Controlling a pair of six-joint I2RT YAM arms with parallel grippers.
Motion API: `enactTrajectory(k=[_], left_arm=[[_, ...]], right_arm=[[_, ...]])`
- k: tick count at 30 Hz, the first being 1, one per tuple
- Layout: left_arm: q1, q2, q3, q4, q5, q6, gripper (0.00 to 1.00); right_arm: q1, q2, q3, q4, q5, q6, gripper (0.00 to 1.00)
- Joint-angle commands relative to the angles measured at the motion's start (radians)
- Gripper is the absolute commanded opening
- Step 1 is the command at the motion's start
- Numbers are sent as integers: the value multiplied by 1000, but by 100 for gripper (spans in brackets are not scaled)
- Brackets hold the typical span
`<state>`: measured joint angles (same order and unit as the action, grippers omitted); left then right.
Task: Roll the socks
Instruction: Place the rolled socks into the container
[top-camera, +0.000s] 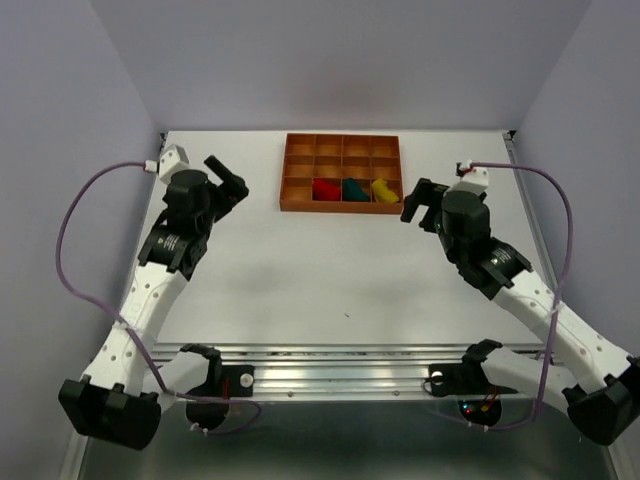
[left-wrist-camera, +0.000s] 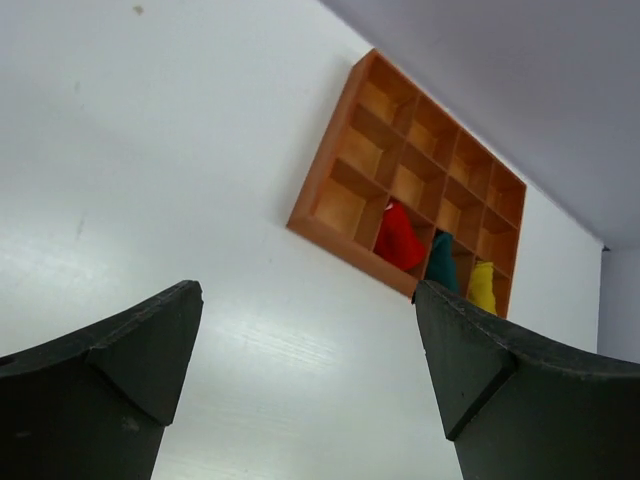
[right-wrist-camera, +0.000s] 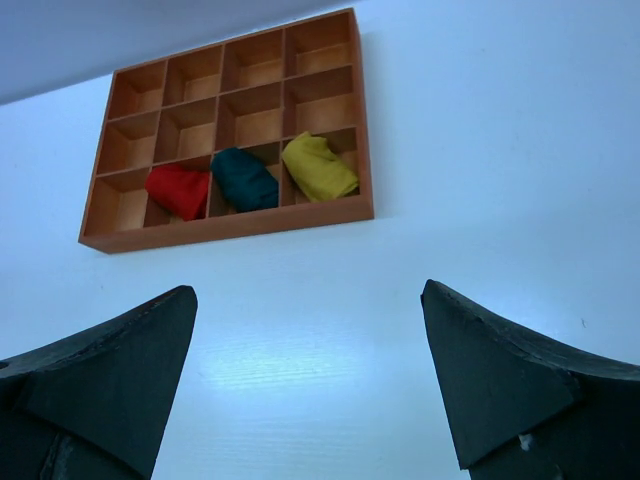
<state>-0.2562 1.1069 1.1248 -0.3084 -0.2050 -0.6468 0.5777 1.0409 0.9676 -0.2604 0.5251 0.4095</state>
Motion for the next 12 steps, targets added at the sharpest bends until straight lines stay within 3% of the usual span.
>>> enactTrajectory(k=[1,6,12], left_arm=[[-2,-126,-189,-86,-126,-168,99],[-3,-243,-315,-100,-143,-174,99],[-3,-237,-316,-127,-157,-182,99]], right_arm=[[8,-139,-84,-141,131,152,100],[8,-301,-210,-165,119,201,100],[8,-292,-221,-169,122,196,100]])
